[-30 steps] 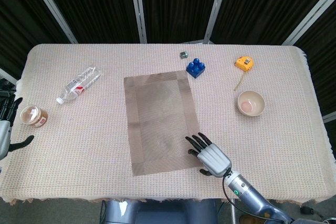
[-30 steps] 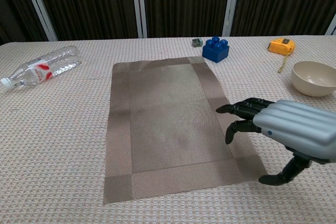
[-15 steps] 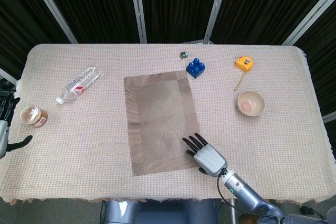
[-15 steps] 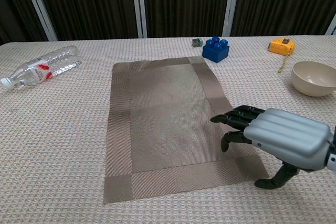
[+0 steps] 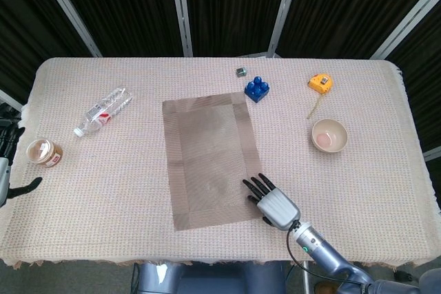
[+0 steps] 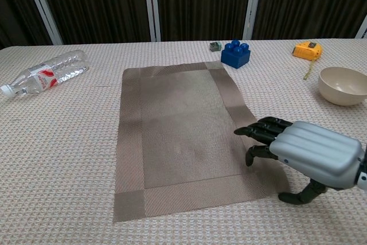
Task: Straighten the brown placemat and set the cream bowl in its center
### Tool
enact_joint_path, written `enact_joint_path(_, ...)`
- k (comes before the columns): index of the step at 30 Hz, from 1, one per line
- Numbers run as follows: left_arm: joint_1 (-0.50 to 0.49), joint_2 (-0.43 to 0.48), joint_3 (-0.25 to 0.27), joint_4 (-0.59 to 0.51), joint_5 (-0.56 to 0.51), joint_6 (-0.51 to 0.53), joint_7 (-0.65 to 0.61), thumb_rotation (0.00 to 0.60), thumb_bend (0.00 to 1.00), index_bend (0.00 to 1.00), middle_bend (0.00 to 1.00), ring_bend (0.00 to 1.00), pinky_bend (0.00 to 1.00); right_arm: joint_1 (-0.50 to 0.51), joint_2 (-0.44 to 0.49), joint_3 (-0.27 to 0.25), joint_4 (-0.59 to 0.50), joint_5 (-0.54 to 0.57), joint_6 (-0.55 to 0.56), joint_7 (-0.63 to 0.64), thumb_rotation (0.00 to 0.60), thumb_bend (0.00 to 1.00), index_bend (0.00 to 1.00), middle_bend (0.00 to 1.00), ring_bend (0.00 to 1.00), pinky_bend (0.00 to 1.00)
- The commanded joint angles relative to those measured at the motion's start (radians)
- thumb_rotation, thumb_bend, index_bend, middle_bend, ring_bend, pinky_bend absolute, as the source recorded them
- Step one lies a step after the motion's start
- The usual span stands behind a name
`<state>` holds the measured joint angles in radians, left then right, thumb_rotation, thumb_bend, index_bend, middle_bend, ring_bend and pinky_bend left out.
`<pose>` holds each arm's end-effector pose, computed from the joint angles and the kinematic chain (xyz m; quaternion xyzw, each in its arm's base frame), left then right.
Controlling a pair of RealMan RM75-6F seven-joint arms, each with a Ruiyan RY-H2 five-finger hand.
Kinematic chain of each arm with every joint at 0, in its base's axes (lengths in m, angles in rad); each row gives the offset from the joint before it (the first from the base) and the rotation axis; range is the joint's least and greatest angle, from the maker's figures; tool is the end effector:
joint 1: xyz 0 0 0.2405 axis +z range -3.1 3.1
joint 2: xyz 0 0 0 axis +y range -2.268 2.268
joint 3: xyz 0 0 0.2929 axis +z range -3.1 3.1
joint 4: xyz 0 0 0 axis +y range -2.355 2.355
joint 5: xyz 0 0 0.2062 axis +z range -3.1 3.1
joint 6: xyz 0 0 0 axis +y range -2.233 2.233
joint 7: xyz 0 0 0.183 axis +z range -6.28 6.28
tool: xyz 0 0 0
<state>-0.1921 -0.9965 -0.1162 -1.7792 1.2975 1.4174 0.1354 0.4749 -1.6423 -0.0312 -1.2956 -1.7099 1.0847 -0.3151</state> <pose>-0.3184 0.2664 0.2167 -0.5768 -0.3794 -0.3645 0.6248 -0.2233 -0.2848 -0.0755 0.8396 -0.2230 0.3435 0.3568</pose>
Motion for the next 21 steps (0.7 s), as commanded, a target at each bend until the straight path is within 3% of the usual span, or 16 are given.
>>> enact_joint_path(1,0.000,0.000,0.000,0.000,0.001,-0.002,-0.001,0.600,0.19,0.00,0.00,0.00,0.00,0.001,-0.006,0.000,0.006,0.001,0.008,0.013,0.600,0.25,0.31,0.00,0.00,0.00)
enact_joint_path(9,0.003,0.003,0.000,-0.002,0.006,-0.003,-0.008,0.600,0.19,0.00,0.00,0.00,0.00,0.008,-0.024,0.003,0.033,-0.003,0.039,0.064,0.600,0.31,0.33,0.00,0.00,0.00)
enact_joint_path(11,0.004,0.003,0.000,-0.002,0.007,-0.004,-0.009,0.600,0.19,0.00,0.00,0.00,0.00,0.009,-0.026,0.001,0.035,-0.005,0.044,0.075,0.600,0.31,0.37,0.00,0.00,0.00)
enact_joint_path(16,0.004,0.003,0.001,-0.004,0.010,-0.007,-0.009,0.600,0.19,0.00,0.00,0.00,0.00,0.009,-0.037,-0.004,0.052,-0.015,0.066,0.102,0.600,0.34,0.60,0.00,0.00,0.00)
enact_joint_path(21,0.006,0.005,0.002,-0.005,0.012,-0.006,-0.012,0.600,0.19,0.00,0.00,0.00,0.00,0.009,-0.045,-0.009,0.064,-0.022,0.083,0.117,0.600,0.35,0.66,0.02,0.00,0.00)
